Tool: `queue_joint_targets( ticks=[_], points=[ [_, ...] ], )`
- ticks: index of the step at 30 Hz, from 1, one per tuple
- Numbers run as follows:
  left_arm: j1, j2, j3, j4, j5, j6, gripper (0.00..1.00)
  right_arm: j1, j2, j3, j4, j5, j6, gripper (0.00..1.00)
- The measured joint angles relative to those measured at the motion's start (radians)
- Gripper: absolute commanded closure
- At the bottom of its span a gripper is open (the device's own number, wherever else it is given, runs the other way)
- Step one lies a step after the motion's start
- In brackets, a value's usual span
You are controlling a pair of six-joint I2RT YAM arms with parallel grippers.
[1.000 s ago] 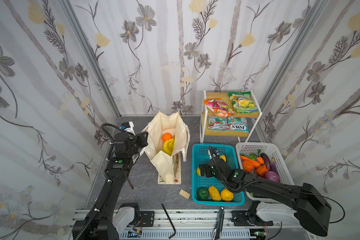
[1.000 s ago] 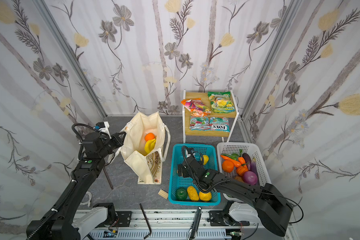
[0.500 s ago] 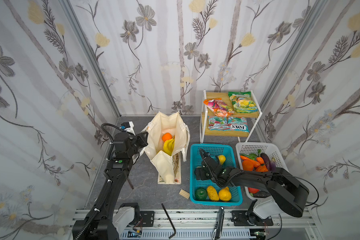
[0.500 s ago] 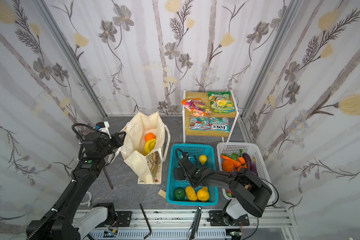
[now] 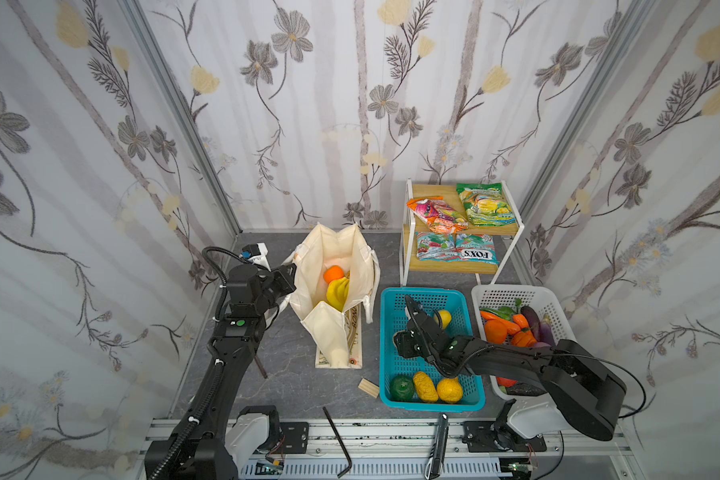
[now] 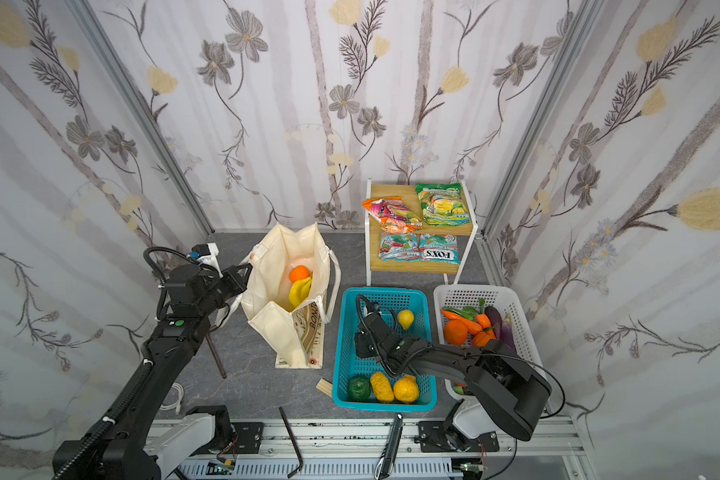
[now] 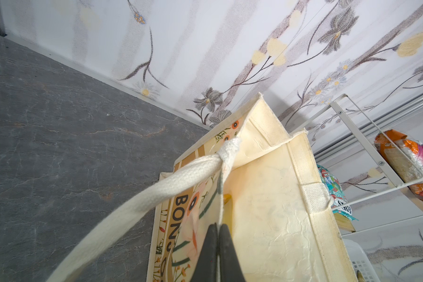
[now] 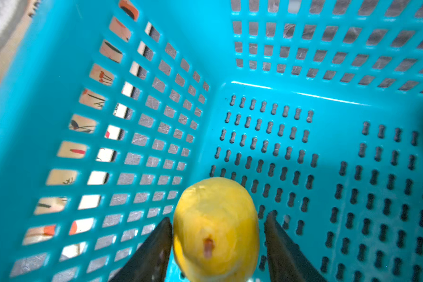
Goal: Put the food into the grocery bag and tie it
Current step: 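Lower the right gripper onto the yellow pear and close on it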
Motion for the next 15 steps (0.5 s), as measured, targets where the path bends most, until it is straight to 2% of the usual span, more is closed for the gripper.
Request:
queue_joint_targets(
  ticks=[2,4,5,6,7,8,10,13,15],
  points=[
    [0.0,0.0,0.0,0.0,0.0,0.0,1.0,-0.001,-0.035,-0.014,0.021,0.006,-0.01,0.47],
    [0.0,0.0,0.0,0.0,0.0,0.0,1.0,-0.004,-0.06,-0.033,0.04,0.008,-0.015,0.42],
    [0.0,0.0,0.0,0.0,0.0,0.0,1.0,-0.007,-0.063,-0.037,0.042,0.006,-0.018,0.44],
    [0.0,0.0,0.0,0.0,0.0,0.0,1.0,-0.01,-0.06,-0.037,0.042,0.006,-0.018,0.51],
    [0.0,0.0,0.0,0.0,0.0,0.0,1.0,-0.013,-0.051,-0.034,0.043,0.005,-0.028,0.52],
    [0.0,0.0,0.0,0.0,0.0,0.0,1.0,-0.015,-0.04,-0.03,0.043,0.001,-0.028,0.47],
    [0.0,0.0,0.0,0.0,0.0,0.0,1.0,-0.015,-0.017,-0.02,0.043,-0.007,-0.028,0.31],
    [0.0,0.0,0.0,0.0,0.0,0.0,1.0,-0.015,0.005,-0.008,0.043,-0.024,-0.028,0.3],
    [0.0,0.0,0.0,0.0,0.0,0.0,1.0,-0.015,0.022,0.0,0.046,-0.023,-0.035,0.36]
  ],
)
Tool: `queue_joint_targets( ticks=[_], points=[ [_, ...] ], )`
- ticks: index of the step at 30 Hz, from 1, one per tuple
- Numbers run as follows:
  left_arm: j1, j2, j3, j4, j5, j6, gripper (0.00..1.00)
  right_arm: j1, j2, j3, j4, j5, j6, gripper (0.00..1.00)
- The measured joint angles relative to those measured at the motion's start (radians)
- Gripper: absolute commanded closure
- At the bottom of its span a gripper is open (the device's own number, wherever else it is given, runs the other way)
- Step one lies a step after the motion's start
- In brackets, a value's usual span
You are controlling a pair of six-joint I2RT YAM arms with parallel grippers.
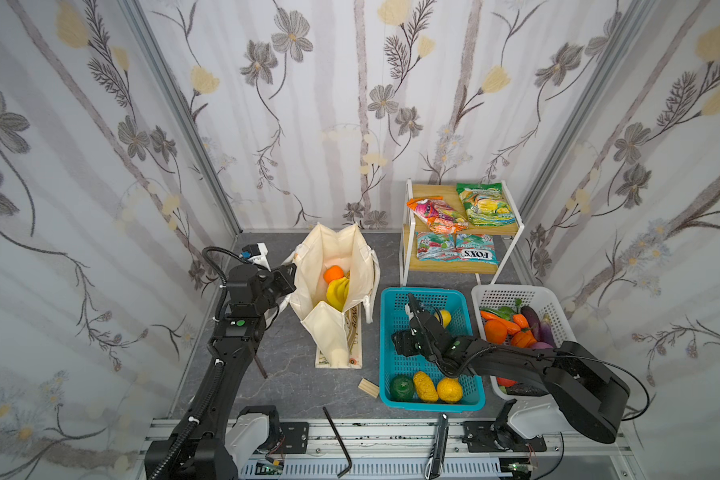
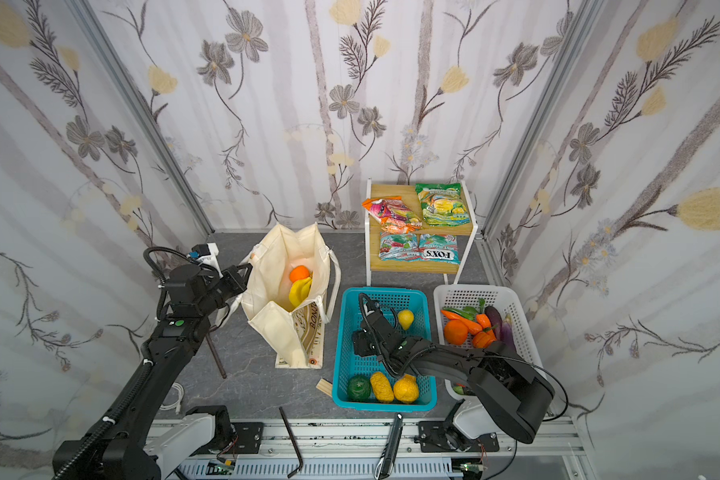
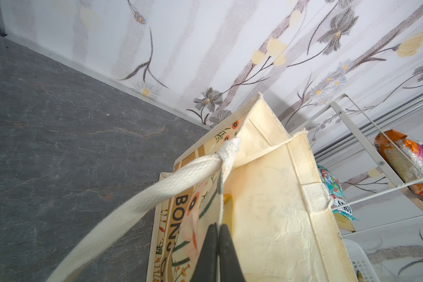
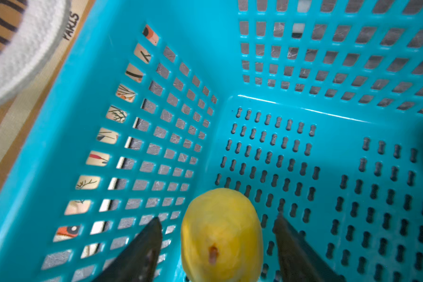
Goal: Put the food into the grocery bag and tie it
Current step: 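Lower the right gripper onto the yellow pear and close on it, then lift the pear and carry it toward the tote bag with the right gripper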
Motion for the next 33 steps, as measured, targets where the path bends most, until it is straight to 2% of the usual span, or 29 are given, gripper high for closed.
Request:
queue_joint_targets(
  ticks=[2,7,18,26,30,33],
  points=[
    [0.0,0.0,0.0,0.0,0.0,0.0,1.0,0.0,0.027,0.003,0.01,-0.001,0.0,0.45],
    [0.0,0.0,0.0,0.0,0.0,0.0,1.0,0.0,0.035,0.007,0.01,0.0,-0.001,0.6],
    [0.0,0.0,0.0,0.0,0.0,0.003,1.0,0.0,-0.206,0.022,-0.066,0.07,-0.018,0.57],
    [0.0,0.0,0.0,0.0,0.0,0.003,1.0,0.0,-0.417,0.105,-0.063,0.081,-0.118,0.59],
    [0.0,-0.001,0.0,0.0,0.0,0.003,1.0,0.0,-0.423,0.201,-0.03,0.056,-0.168,0.59],
    [0.0,-0.001,0.0,0.0,0.001,0.002,1.0,0.0,-0.369,0.309,0.019,0.019,-0.196,0.59]
  ],
)
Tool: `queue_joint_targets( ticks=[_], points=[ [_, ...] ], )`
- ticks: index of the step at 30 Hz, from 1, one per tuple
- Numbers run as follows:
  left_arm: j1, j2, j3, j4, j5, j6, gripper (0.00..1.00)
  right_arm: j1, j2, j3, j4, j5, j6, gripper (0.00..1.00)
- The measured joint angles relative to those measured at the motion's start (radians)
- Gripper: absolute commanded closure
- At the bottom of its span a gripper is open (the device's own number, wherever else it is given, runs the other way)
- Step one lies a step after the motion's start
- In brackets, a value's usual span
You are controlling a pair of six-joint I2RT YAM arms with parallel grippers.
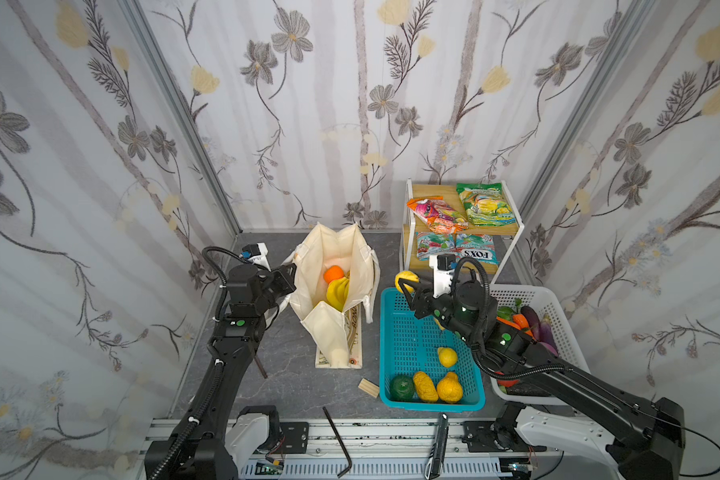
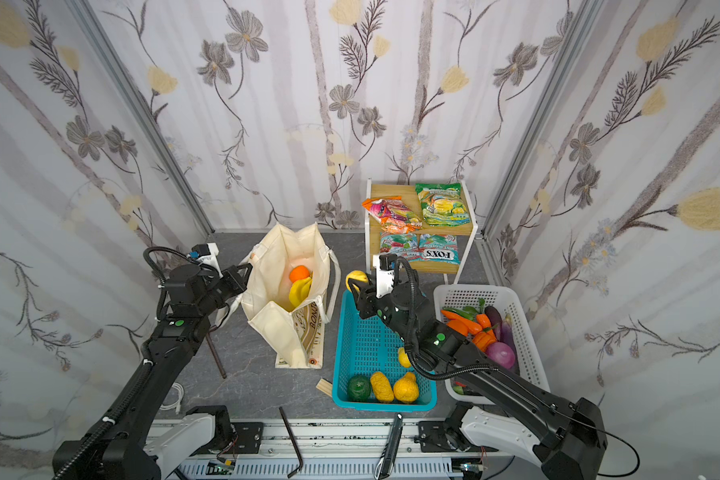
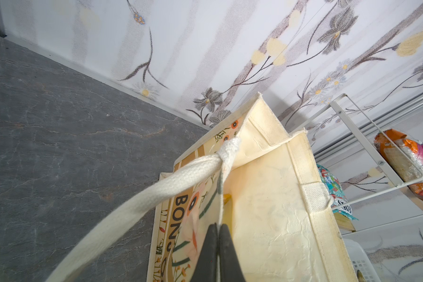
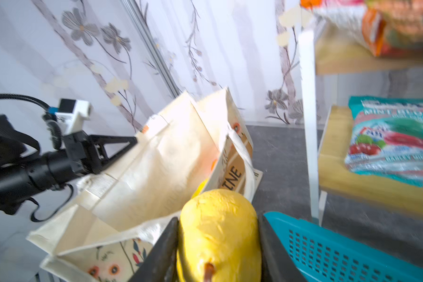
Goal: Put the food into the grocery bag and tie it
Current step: 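Lift the pear and carry it toward the tote bag with the right gripper, then lower the pear into the tote bag and open the right gripper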
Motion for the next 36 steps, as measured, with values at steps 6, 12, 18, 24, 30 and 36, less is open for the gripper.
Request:
queue_joint_targets(
  ticks=[6,12,18,24,30,36],
  points=[
    [0.0,0.0,0.0,0.0,0.0,0.0,1.0,0.01,0.189,0.189,0.057,-0.082,-0.011,0.57],
    [0.0,-0.003,0.0,-0.001,0.0,0.0,1.0,0.03,0.454,0.458,0.033,-0.122,-0.014,0.57],
    [0.0,-0.004,0.0,-0.001,0.0,0.0,1.0,0.052,0.698,0.699,-0.067,-0.136,-0.033,0.56],
    [0.0,-0.004,0.0,-0.001,0.001,0.0,1.0,0.068,0.867,0.815,-0.146,-0.122,-0.059,0.56],
    [0.0,-0.003,0.0,-0.001,0.001,0.0,1.0,0.071,1.003,0.864,-0.2,-0.028,-0.087,0.55],
    [0.0,-0.003,0.0,-0.004,0.001,0.0,1.0,0.081,1.096,0.914,-0.248,0.064,-0.127,0.52]
  ],
)
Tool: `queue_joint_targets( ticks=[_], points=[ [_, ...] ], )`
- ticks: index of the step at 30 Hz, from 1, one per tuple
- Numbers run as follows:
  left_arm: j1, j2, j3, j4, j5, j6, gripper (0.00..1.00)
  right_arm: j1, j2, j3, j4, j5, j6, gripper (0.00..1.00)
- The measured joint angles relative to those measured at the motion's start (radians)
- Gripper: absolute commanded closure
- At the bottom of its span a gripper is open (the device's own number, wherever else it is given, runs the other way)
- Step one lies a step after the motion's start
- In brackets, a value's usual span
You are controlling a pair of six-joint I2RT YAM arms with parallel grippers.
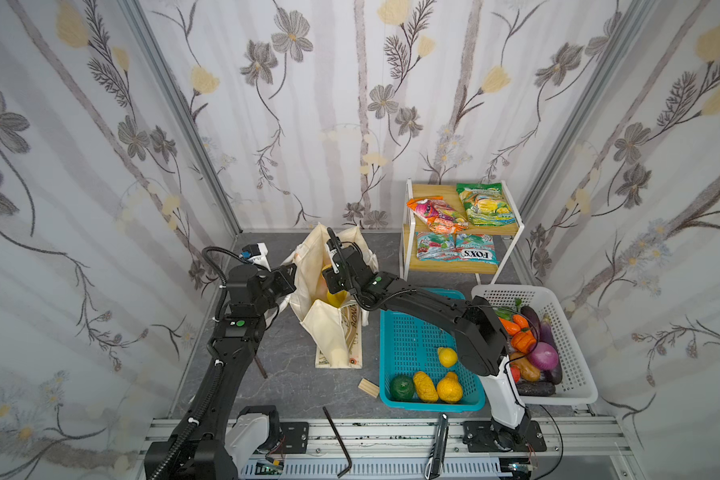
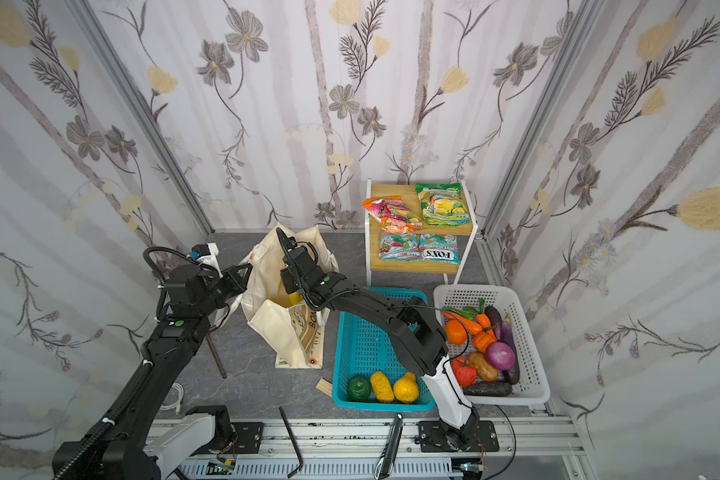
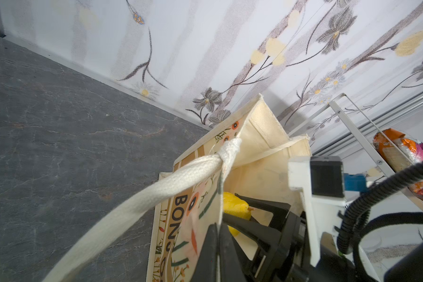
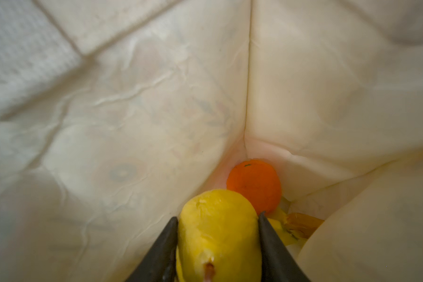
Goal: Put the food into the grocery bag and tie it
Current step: 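Lower the pear into the tote bag and open the right gripper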
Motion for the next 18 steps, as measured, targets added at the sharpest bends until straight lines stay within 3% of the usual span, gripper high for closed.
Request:
queue_joint_targets(
  ticks=[6,7,9,13,18],
  points=[
    [0.0,-0.001,0.0,-0.008,-0.002,0.0,1.0,0.01,0.086,0.057,-0.067,0.029,-0.026,0.46],
    [0.0,-0.002,0.0,-0.009,-0.002,0.0,1.0,0.01,0.087,0.06,-0.068,0.029,-0.026,0.41],
    [0.0,-0.002,0.0,-0.01,-0.002,0.0,1.0,0.009,0.087,0.061,-0.077,0.033,-0.026,0.22],
    [0.0,0.003,0.0,-0.01,-0.002,0.0,1.0,0.01,0.082,0.061,-0.097,0.031,-0.026,0.01],
    [0.0,0.004,0.0,-0.01,-0.002,0.0,1.0,0.012,0.005,0.061,-0.12,0.024,-0.021,0.0]
  ],
)
